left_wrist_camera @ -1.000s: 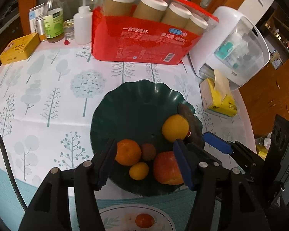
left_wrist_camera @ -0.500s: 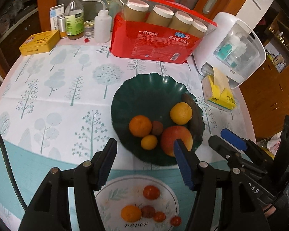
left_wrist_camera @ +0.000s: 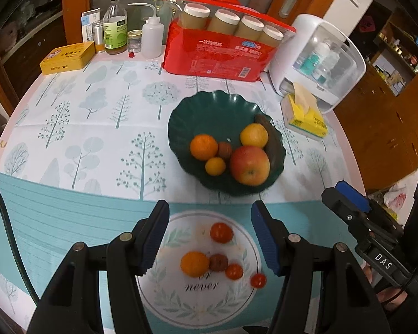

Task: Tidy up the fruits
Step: 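Move both tools back over the white plate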

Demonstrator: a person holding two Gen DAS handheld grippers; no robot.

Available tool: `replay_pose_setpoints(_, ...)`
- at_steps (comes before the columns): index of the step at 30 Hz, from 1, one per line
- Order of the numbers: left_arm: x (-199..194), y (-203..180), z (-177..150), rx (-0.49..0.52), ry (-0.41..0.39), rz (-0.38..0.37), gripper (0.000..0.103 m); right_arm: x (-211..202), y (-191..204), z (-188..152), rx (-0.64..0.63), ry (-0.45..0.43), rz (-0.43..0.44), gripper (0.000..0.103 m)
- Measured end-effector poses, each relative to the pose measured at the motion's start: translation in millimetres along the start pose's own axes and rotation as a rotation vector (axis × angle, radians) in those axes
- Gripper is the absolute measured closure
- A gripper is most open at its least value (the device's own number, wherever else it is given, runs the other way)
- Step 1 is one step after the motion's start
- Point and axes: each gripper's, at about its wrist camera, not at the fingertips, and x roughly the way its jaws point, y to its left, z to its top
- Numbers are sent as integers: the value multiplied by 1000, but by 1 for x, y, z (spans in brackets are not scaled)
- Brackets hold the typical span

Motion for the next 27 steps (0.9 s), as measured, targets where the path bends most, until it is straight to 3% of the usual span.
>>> replay_pose_setpoints(10, -7, 2, -36, 54, 28, -2, 43, -20, 8, -55, 38, 2, -52, 42)
replay_pose_setpoints(23, 20, 17, -61, 179, 142, 48, 42, -18, 16, -125, 113, 8, -107, 42)
replay_pose_setpoints(27, 31, 19, -62, 221, 181, 33, 42, -14, 22, -139, 118, 7, -146, 42)
